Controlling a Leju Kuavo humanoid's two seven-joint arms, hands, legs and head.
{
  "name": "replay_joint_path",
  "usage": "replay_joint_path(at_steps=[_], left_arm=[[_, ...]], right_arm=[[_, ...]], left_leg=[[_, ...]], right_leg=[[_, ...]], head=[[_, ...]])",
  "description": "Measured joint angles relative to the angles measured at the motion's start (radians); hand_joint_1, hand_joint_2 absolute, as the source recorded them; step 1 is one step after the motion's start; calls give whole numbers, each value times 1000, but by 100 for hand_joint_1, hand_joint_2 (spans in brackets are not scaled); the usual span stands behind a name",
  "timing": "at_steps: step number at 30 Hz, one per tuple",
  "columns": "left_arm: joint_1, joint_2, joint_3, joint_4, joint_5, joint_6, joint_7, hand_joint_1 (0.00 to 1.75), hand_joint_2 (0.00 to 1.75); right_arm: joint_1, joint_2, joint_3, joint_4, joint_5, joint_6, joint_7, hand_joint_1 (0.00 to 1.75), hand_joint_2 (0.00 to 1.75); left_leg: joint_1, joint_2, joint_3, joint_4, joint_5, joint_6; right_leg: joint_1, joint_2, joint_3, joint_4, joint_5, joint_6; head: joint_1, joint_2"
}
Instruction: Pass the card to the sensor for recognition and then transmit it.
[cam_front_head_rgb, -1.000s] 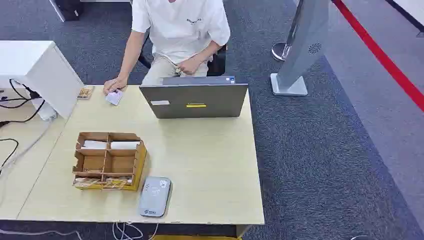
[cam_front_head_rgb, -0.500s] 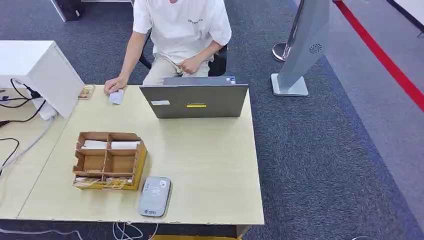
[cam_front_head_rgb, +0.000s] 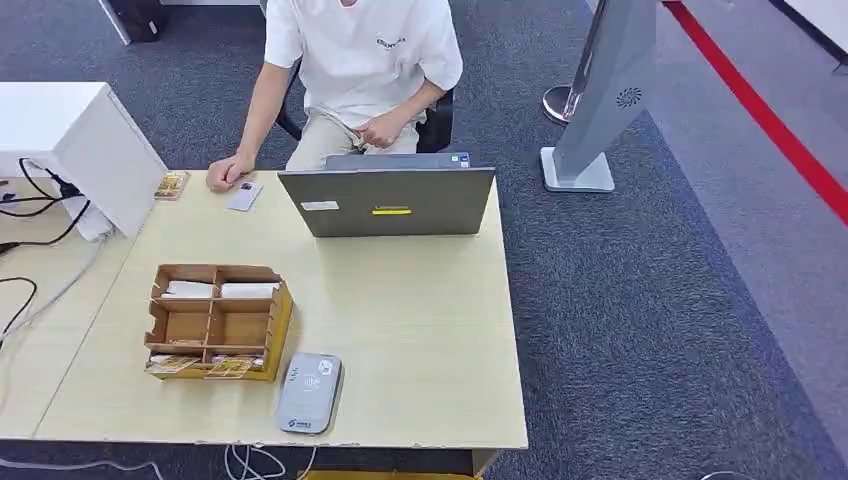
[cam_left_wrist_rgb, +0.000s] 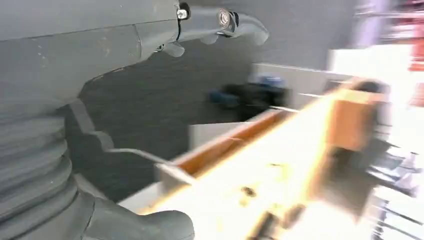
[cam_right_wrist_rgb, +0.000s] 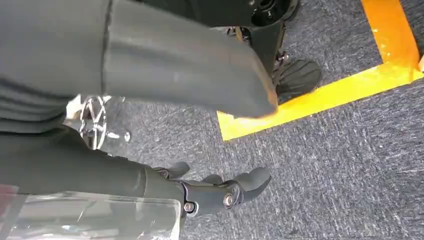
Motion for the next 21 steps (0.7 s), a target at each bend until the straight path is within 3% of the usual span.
replay_joint_path(at_steps=[5,10,15,21], left_arm=[[-16,2,-76,-133,-110,21,-73,0,175],[-112,23,-115,-200,-373,11,-89,0,175],[-287,113,-187,-199,-638,132,-89,0,175],[-423,180,-245,-153,-806,145,-89,0,175]], right_arm=[[0,0,0,0,19,0,11,0,175],[-2,2,0,1,58,-5,24,0,175],[-8,3,4,3,101,5,29,0,175],[-10,3,11,5,122,11,35,0,175]], left_leg=[[0,0,1,0,0,0],[0,0,1,0,2,0],[0,0,1,0,5,-1],[0,1,1,0,5,-1]], right_leg=[[0,0,0,0,0,-1],[0,0,0,0,2,0],[0,0,-1,1,5,-2],[0,1,-1,1,6,-2]], head=[[0,0],[0,0],[-1,0],[-1,0]])
